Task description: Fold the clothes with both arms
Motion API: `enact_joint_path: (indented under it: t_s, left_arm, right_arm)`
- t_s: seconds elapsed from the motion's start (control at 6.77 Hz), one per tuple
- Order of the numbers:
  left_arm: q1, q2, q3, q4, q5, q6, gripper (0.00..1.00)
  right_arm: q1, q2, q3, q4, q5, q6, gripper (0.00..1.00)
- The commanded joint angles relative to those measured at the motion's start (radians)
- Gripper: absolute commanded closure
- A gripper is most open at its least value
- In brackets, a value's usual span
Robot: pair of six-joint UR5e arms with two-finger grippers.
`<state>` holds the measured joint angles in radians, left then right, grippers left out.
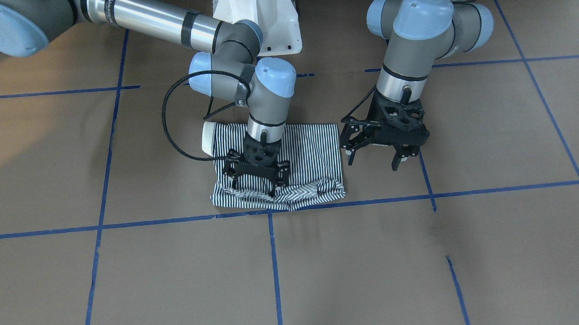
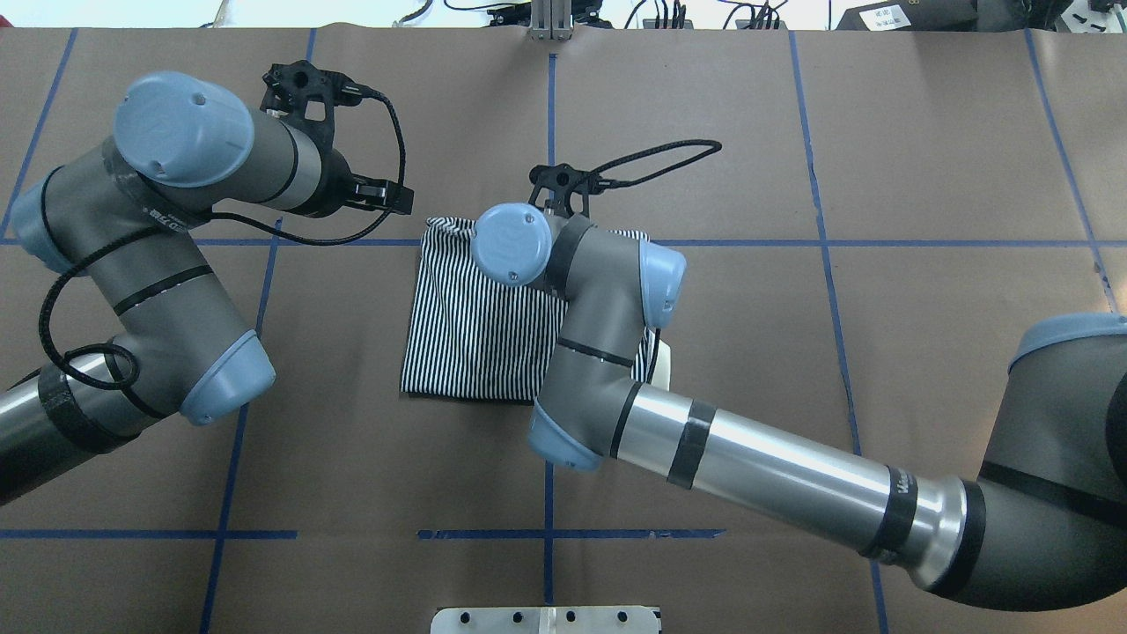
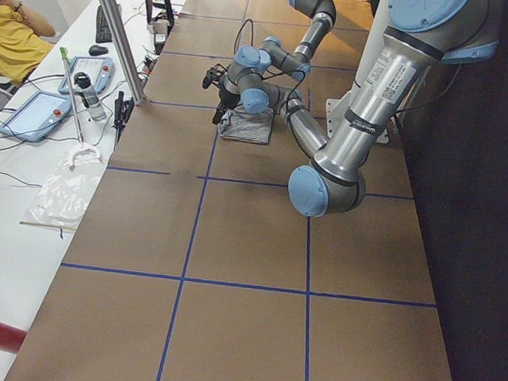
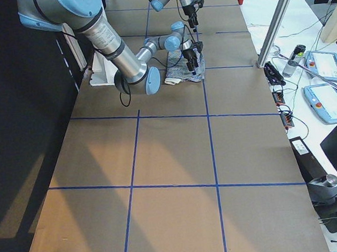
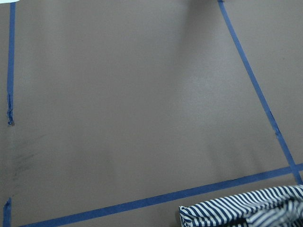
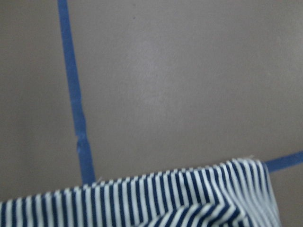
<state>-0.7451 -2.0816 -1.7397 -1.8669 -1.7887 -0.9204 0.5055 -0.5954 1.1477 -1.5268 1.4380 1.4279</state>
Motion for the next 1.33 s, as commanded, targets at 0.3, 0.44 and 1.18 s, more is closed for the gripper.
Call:
enact_joint_path:
  t_s: [0.3, 0.44, 1.18]
  left_arm:
    - [0.045, -0.017, 0.05, 0.006, 0.008, -0.082, 0.0]
    - [0.08, -0.1, 0.168, 0.006, 0.024, -0.15, 0.0]
    - [0.11, -0.222, 0.42, -0.006, 0.15, -0.184, 0.0]
  right_arm:
    - [0.169, 0.036, -0.026, 0.002, 0.224, -0.159, 0.0]
    - [0.174, 0.031, -0.017, 0.0, 0.226, -0.159, 0.0]
    - [0.176, -0.05, 0.07, -0.001, 0.228, -0.159, 0.0]
